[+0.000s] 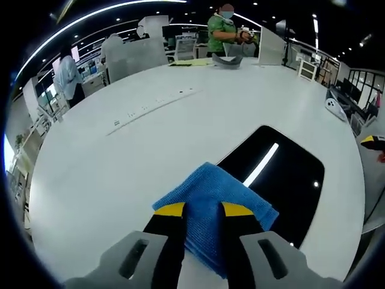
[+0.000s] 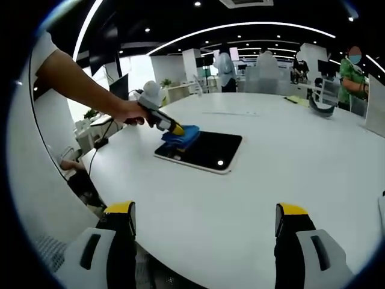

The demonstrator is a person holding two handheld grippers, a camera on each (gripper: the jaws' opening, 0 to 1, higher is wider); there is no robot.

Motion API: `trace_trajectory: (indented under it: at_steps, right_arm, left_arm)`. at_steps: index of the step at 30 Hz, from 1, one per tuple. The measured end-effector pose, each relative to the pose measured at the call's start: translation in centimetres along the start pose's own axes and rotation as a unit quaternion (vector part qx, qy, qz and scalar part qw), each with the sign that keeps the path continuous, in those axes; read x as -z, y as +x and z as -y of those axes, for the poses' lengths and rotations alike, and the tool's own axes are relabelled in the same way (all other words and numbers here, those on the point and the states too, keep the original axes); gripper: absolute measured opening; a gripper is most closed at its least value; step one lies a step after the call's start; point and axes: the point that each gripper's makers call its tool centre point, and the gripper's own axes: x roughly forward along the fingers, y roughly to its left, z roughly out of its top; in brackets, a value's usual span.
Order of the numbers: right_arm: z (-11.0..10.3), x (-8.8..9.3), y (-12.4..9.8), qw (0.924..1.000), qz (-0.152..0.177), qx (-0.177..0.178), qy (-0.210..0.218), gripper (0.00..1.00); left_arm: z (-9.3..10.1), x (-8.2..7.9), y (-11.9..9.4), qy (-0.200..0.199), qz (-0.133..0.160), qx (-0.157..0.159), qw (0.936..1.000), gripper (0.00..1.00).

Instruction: Wipe the mirror surface with the cleaning cloth until all visible marks leave the cleaned area.

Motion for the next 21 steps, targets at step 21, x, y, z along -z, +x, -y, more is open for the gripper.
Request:
trace_trajectory:
  at_steps: [21]
  right_arm:
    - [0.2,0.0,0.1,1.0000,0.000,-0.001,0.002,0.96]
  left_arm:
    - [1.1,-1.3,1.3,0.005,0.010,0.013,0.9999,0.20]
